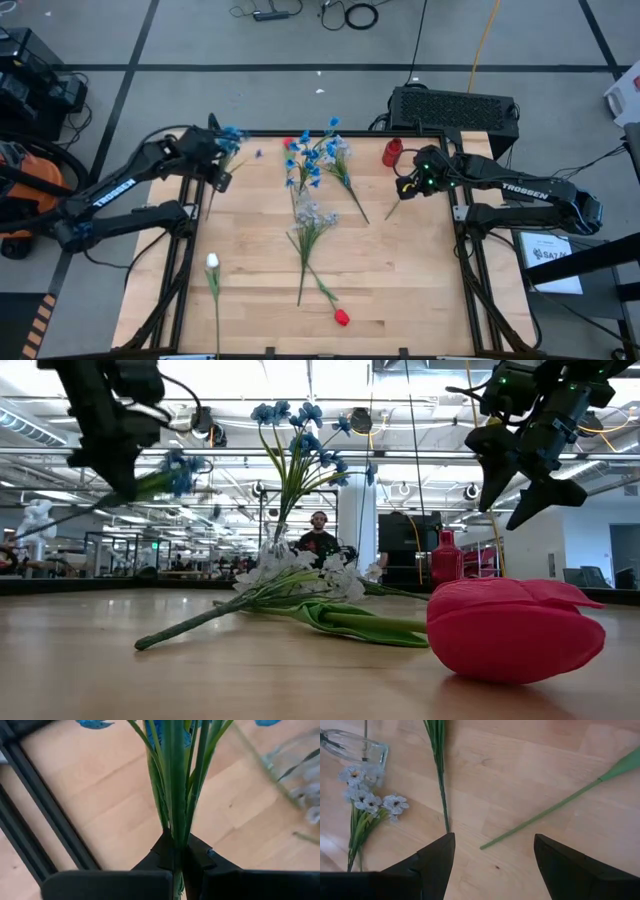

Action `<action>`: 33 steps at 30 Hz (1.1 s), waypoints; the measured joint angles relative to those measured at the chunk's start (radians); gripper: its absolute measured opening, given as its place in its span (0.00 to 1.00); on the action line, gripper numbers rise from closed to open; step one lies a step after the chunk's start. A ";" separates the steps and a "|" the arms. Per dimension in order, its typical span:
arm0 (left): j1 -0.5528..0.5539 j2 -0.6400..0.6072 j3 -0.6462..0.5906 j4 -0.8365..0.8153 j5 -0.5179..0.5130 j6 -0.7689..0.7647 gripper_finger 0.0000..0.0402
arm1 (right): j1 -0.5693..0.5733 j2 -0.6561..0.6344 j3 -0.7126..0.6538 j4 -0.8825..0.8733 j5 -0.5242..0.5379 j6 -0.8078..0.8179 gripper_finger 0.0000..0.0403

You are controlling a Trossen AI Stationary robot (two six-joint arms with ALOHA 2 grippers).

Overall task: Sort flowers into vase by color
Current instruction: Put the blue flowers into the transparent vase

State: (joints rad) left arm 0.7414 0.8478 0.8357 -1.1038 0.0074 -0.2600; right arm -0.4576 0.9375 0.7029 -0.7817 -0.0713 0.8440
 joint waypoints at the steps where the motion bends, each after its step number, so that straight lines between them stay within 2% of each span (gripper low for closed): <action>1: 0.000 0.007 -0.007 0.014 0.000 -0.007 0.03 | 0.000 0.000 0.000 0.003 0.001 0.000 0.65; 7: -0.004 -0.005 -0.013 0.210 0.029 -0.024 0.03 | 0.000 0.000 0.000 0.009 0.021 0.001 0.65; 10: -0.004 -0.034 -0.013 0.381 0.106 -0.023 0.03 | 0.000 0.000 0.000 0.009 0.021 0.005 0.65; 14: -0.015 -0.083 -0.013 0.637 0.269 0.008 0.03 | 0.000 0.000 0.000 0.009 0.020 0.006 0.65; 18: -0.042 -0.151 -0.013 0.829 0.320 0.033 0.03 | 0.000 0.000 0.000 0.008 0.020 0.005 0.65; 21: -0.070 -0.208 -0.015 0.906 0.321 0.051 0.03 | 0.000 0.000 0.000 0.008 0.020 0.002 0.65; 24: -0.108 -0.273 -0.074 1.003 0.308 0.033 0.03 | 0.000 0.000 0.000 0.008 0.020 -0.005 0.65; 28: -0.181 -0.339 -0.242 1.222 0.207 -0.034 0.03 | 0.000 0.000 0.000 0.008 0.020 -0.021 0.65; 33: -0.266 -0.357 -0.482 1.533 0.055 -0.065 0.03 | 0.000 0.000 0.000 0.007 0.019 -0.040 0.65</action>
State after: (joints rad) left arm 0.4751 0.4908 0.3538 0.4290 0.0626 -0.3252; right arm -0.4572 0.9375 0.7029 -0.7742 -0.0521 0.8040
